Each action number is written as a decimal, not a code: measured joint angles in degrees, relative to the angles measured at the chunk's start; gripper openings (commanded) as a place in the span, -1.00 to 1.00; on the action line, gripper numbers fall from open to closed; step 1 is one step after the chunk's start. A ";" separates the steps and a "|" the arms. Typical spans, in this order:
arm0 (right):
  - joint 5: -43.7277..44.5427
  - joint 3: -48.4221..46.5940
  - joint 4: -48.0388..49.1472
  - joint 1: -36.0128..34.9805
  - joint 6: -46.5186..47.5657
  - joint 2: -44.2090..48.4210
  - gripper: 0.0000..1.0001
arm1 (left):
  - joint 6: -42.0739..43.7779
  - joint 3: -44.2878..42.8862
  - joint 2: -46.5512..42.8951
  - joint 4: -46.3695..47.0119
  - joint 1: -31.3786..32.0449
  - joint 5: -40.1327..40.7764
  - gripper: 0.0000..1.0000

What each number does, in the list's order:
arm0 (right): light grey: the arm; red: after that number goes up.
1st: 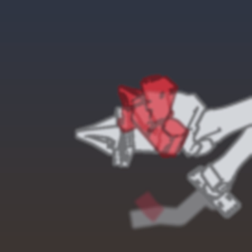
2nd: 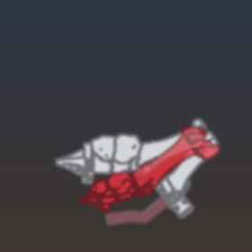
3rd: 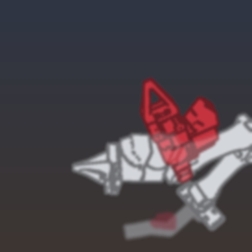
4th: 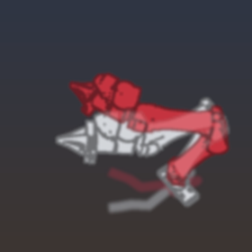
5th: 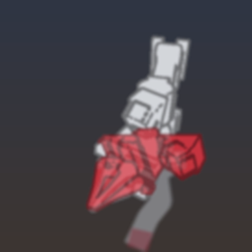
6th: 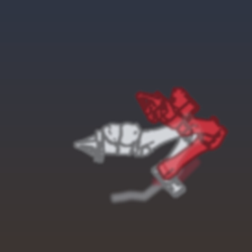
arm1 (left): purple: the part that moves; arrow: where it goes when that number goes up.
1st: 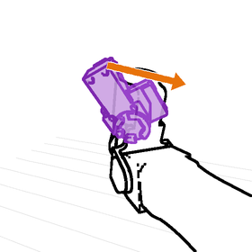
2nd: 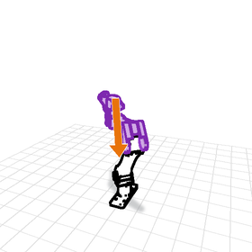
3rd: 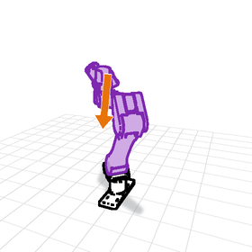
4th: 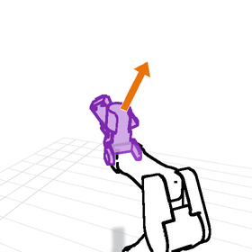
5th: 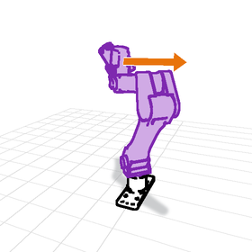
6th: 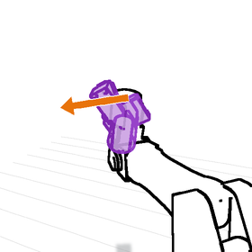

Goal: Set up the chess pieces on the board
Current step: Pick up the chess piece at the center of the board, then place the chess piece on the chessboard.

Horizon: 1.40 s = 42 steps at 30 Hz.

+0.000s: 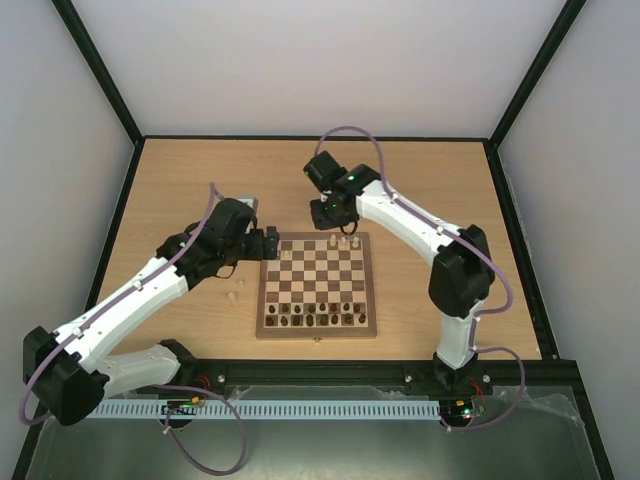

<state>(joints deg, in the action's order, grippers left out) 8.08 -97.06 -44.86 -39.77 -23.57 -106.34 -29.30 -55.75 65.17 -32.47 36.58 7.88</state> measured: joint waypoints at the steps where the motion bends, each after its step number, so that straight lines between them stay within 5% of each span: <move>1: -0.17 -0.61 -0.28 -0.81 0.17 -1.29 -0.74 | -0.37 0.33 -0.63 0.02 0.00 0.02 0.98; 42: 0.98 -3.58 0.26 -3.08 0.63 -13.73 -0.65 | -2.27 3.32 -6.01 0.44 -0.02 0.13 0.99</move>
<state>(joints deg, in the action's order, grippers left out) 9.06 -100.64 -44.60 -42.85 -22.94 -120.07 -31.57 -52.42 59.16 -32.03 36.56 8.01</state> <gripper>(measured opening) 0.173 0.992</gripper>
